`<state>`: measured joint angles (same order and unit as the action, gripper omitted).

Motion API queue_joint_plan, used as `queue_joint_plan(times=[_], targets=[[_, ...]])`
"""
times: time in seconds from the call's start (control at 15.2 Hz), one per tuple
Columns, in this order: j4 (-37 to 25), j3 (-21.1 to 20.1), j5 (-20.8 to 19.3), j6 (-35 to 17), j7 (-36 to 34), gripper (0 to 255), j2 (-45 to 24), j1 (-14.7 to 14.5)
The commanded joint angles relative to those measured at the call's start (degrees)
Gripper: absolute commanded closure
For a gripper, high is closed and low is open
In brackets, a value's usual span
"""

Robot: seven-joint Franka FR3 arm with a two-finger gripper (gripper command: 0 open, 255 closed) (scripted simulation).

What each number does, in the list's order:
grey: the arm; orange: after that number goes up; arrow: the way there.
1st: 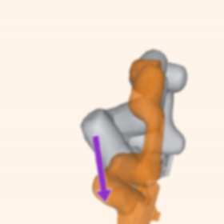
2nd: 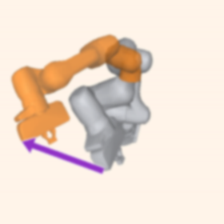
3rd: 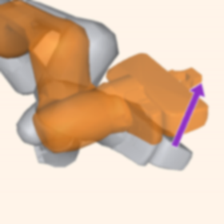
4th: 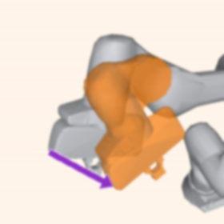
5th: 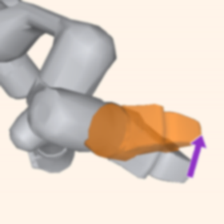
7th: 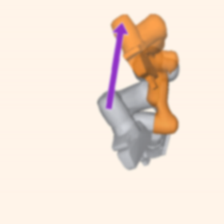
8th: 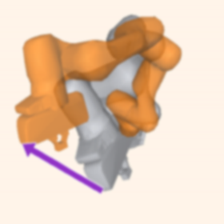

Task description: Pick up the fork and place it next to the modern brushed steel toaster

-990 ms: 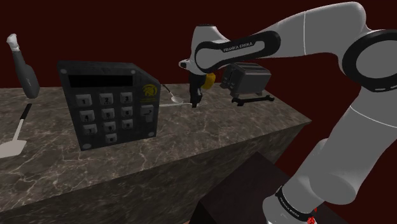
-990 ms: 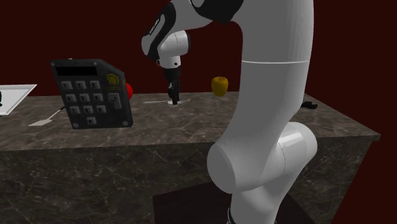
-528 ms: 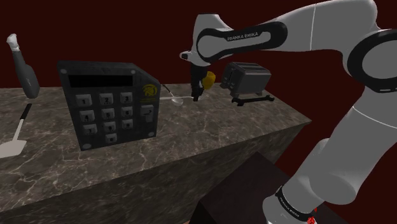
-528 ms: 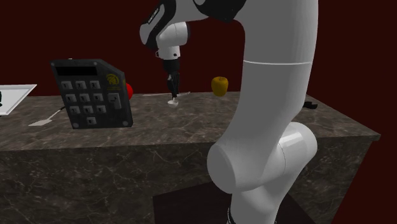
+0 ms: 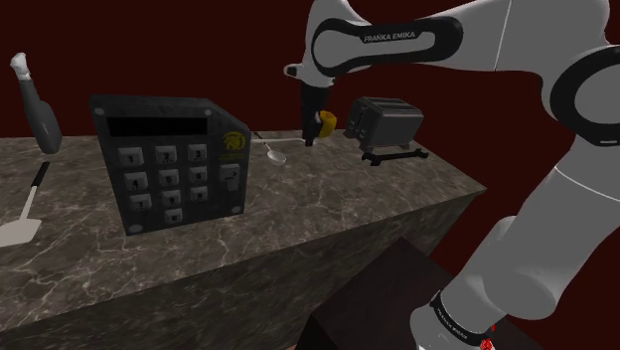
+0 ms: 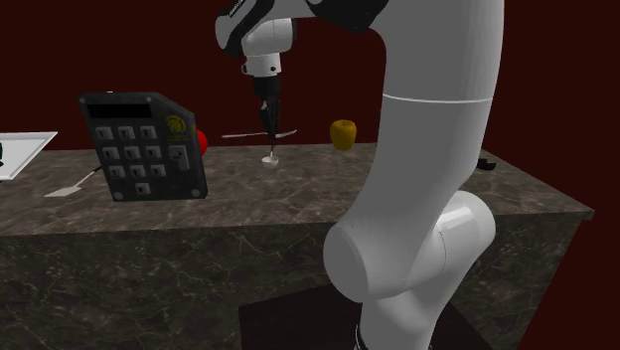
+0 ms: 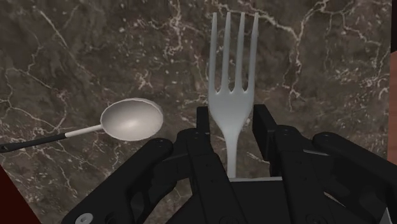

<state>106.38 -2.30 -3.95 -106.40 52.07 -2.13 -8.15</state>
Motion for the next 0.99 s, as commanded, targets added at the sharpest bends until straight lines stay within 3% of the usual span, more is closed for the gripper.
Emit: queue_joint_plan(times=[0.0,0.92], targets=[[-1.43,-0.01,0.03,1.54,0.1,255,0.08,-0.01],[-12.38,-0.07,0.15,12.35,0.71,255,-0.04,-0.08]])
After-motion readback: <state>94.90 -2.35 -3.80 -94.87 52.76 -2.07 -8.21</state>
